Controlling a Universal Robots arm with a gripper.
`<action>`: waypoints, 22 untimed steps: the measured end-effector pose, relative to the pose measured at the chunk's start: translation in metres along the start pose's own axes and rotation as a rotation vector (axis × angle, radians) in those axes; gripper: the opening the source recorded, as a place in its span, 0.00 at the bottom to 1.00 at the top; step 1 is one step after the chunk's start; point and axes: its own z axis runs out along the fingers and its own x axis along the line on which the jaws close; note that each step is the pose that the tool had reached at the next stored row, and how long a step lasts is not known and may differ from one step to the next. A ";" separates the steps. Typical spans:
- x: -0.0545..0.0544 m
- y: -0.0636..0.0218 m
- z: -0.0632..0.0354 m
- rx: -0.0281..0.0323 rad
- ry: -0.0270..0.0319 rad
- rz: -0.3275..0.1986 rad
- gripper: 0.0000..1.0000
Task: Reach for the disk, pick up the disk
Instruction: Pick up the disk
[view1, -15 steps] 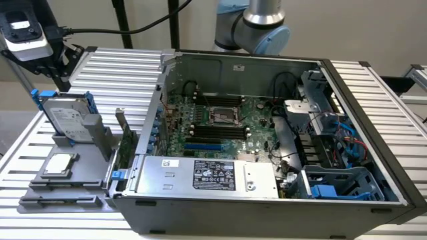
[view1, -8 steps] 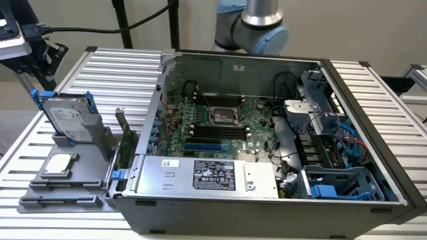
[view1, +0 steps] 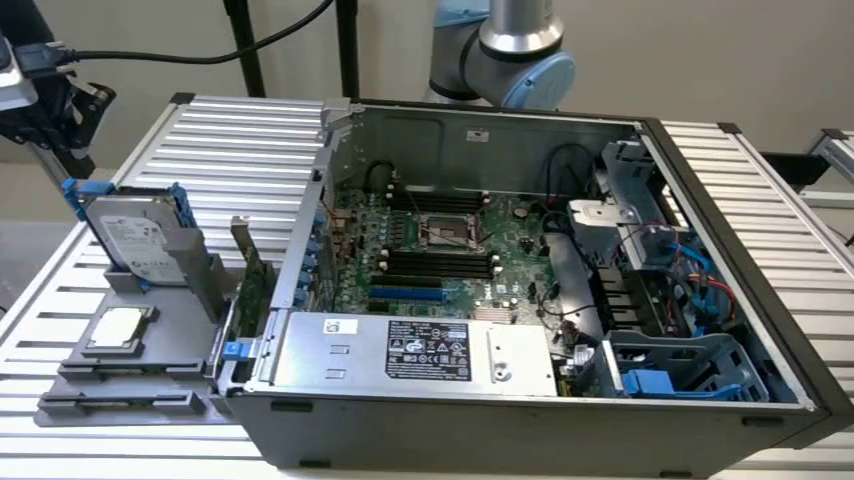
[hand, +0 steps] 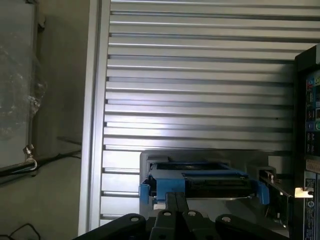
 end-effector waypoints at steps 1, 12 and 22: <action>0.000 0.0000 0.0000 0.0000 0.0000 0.000 0.11; 0.000 0.0008 0.0001 0.0001 0.0055 -0.147 0.11; 0.000 0.0007 0.0003 0.0002 0.0124 -0.329 0.11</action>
